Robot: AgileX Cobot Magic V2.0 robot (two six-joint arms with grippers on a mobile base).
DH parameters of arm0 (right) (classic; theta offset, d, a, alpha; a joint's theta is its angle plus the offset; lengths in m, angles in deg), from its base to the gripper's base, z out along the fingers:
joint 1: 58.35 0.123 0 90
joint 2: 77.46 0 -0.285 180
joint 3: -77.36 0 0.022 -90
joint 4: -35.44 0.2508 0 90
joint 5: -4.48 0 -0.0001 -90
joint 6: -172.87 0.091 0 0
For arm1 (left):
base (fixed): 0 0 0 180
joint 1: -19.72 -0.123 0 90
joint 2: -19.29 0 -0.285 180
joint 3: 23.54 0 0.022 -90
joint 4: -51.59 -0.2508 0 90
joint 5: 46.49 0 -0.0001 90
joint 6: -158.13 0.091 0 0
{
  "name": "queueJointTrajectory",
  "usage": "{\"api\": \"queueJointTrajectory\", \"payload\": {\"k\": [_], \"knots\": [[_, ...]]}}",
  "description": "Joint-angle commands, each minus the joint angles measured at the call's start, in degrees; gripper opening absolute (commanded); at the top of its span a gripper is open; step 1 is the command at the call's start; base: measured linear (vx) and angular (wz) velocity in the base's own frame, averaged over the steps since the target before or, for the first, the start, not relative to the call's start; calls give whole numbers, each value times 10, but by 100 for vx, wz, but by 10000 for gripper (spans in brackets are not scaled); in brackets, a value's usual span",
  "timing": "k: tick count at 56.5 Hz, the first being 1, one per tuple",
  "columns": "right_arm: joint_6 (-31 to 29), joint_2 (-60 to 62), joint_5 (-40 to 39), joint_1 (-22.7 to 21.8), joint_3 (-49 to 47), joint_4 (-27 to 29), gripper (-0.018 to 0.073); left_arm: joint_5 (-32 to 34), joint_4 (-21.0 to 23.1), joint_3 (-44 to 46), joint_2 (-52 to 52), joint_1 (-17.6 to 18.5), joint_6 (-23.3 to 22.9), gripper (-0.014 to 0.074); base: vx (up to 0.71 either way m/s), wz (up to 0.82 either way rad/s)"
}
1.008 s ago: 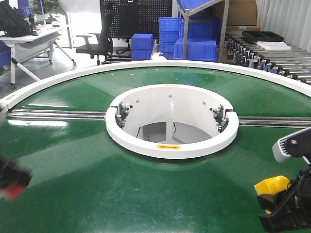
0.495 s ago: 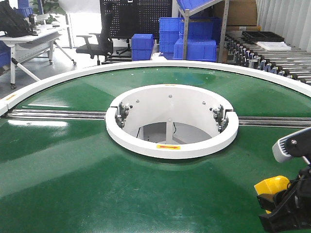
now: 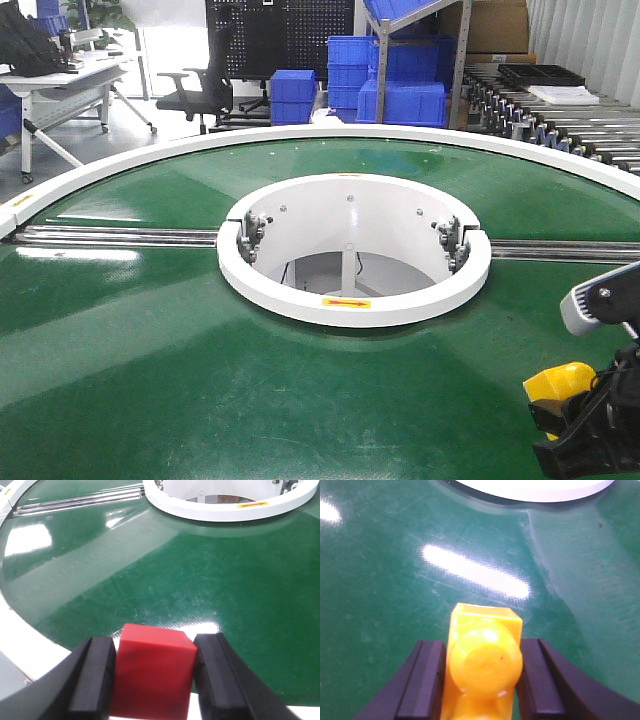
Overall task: Pick red and yellow blocks into blue bin
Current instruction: 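Lift the red cube with the left gripper and raise both arms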
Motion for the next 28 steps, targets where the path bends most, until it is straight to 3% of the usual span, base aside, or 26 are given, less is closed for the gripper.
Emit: {"api": "queueJointTrajectory", "payload": {"k": [1, 28], "knots": [[-4, 11, -38, 1, -17, -3, 226, 50, 3, 13, 9, 3, -5, 272, 0, 0], [-4, 11, -38, 1, -17, -3, 226, 50, 3, 13, 9, 3, -5, 272, 0, 0]]}}
